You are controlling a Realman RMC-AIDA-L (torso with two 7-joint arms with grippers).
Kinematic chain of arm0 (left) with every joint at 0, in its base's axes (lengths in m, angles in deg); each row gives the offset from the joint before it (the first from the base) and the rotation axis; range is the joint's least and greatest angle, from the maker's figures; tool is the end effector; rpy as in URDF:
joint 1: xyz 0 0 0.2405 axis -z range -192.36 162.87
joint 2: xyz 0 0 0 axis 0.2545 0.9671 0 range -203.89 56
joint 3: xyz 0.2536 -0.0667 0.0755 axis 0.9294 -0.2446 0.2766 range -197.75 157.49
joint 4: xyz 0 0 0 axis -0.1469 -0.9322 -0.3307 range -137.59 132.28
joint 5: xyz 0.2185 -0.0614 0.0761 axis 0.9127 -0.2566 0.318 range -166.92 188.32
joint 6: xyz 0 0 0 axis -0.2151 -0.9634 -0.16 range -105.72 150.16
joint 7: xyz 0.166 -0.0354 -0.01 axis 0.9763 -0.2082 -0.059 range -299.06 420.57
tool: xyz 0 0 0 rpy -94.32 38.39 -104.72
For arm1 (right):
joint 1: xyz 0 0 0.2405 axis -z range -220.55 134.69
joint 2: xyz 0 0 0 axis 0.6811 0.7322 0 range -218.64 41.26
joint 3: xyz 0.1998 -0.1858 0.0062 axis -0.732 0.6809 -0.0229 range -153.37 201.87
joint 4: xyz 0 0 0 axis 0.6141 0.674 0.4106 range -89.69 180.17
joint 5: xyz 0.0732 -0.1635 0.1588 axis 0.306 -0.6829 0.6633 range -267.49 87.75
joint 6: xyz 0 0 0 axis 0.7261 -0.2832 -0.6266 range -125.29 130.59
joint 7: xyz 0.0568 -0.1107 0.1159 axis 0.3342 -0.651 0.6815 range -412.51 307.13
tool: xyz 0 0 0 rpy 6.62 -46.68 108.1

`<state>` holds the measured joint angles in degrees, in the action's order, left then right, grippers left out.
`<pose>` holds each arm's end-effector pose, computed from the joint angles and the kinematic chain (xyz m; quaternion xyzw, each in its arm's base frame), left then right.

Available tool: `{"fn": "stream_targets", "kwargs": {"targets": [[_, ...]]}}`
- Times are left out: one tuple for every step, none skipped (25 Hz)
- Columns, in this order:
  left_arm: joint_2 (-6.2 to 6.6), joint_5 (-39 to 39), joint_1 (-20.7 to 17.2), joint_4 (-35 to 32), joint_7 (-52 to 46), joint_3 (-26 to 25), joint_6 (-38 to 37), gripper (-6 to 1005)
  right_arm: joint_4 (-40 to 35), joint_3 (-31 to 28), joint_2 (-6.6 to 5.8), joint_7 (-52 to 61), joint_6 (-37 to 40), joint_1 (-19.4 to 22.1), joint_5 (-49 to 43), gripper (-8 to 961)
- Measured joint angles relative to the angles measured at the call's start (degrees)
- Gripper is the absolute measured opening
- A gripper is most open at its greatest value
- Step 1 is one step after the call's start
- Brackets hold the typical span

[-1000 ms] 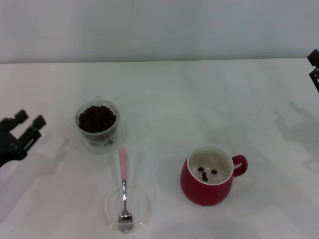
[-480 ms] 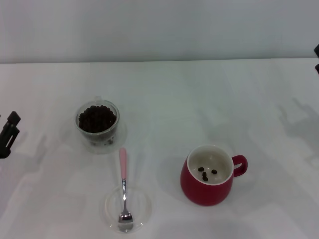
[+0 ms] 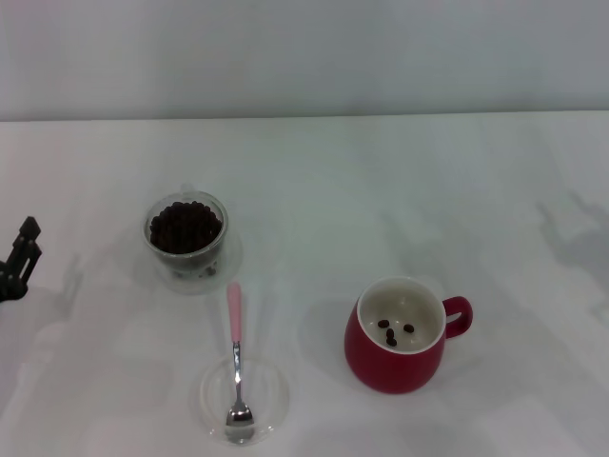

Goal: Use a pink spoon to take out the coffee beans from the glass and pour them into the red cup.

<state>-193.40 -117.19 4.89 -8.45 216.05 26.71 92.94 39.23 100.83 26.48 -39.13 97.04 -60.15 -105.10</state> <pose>-0.3939 0.3317 -0.0376 -0.7458 -0.2549 -0.2911 0.5422 0.3590 0.3119 0.0359 -0.6889 0.0589 0.3848 0.6114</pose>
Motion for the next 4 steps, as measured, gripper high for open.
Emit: {"fn": "stream_targets", "kwargs": {"targets": [[0.00,-0.5,0.3,0.0,0.4,0.0,-0.4,507,0.2,0.0,0.03,0.1,-0.1,0.0,0.1,518],[0.02,-1.3,0.5,0.0,0.9,0.0,-0.9,507,0.4,0.0,0.06,0.1,-0.1,0.0,0.1,518],[0.05,-2.5,0.7,-0.1,1.3,0.0,-1.3,507,0.5,0.0,0.09,0.1,-0.1,-0.1,0.2,518],[0.12,-3.7,0.7,-0.1,1.6,0.0,-1.7,507,0.6,0.0,0.11,0.2,-0.1,-0.1,0.2,518]]}}
